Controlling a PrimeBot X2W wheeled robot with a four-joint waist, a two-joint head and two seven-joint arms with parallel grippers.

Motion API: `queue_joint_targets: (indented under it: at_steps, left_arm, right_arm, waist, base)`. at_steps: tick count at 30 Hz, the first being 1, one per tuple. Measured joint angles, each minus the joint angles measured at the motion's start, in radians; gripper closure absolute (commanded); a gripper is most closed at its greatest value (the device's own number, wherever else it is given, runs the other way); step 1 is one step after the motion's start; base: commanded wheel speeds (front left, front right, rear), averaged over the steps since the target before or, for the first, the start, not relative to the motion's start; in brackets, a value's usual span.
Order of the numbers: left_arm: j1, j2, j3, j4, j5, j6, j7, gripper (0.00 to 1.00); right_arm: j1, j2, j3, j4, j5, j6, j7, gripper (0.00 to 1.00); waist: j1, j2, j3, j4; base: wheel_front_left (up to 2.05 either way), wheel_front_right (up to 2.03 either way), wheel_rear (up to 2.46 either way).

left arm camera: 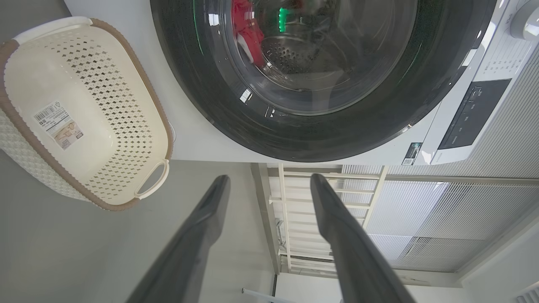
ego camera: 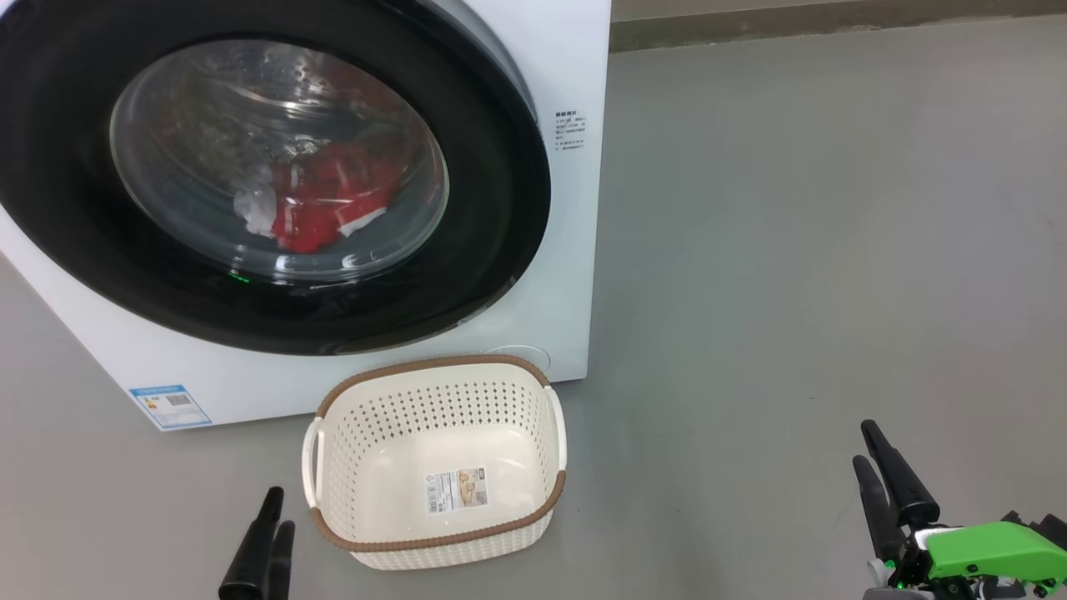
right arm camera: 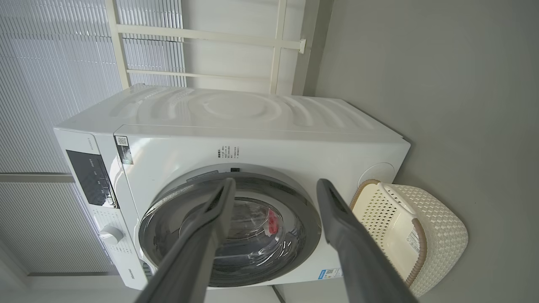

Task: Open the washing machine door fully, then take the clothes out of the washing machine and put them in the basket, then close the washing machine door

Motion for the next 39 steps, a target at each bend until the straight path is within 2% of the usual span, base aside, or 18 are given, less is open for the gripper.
queue_joint_targets:
  at_steps: [9,14,39]
  left_arm:
    - [0.0,-0.002,-0.013,-0.003,0.02,0.0,-0.027,0.0]
    - [0.0,0.0,-0.016,-0.011,0.056,0.0,-0.039,0.0]
    - [-0.009,0.0,-0.02,-0.061,0.421,0.001,-0.11,0.0]
  right_arm:
    - [-0.005,-0.004,0.031,-0.007,-0.018,0.0,-0.026,0.0]
    - [-0.007,-0.007,0.034,-0.011,-0.072,0.0,-0.039,0.0]
    - [-0.029,-0.013,0.094,-0.05,-0.398,0.0,-0.114,0.0]
  waist:
    - [0.0002,0.0,0.001,-0.001]
    - [0.0002,0.0,0.002,-0.002]
    - [0.0001,0.0,0.007,-0.004]
  base:
    - [0.0,0.0,0.0]
    - [0.0,0.0,0.0]
    - [0.0,0.0,0.0]
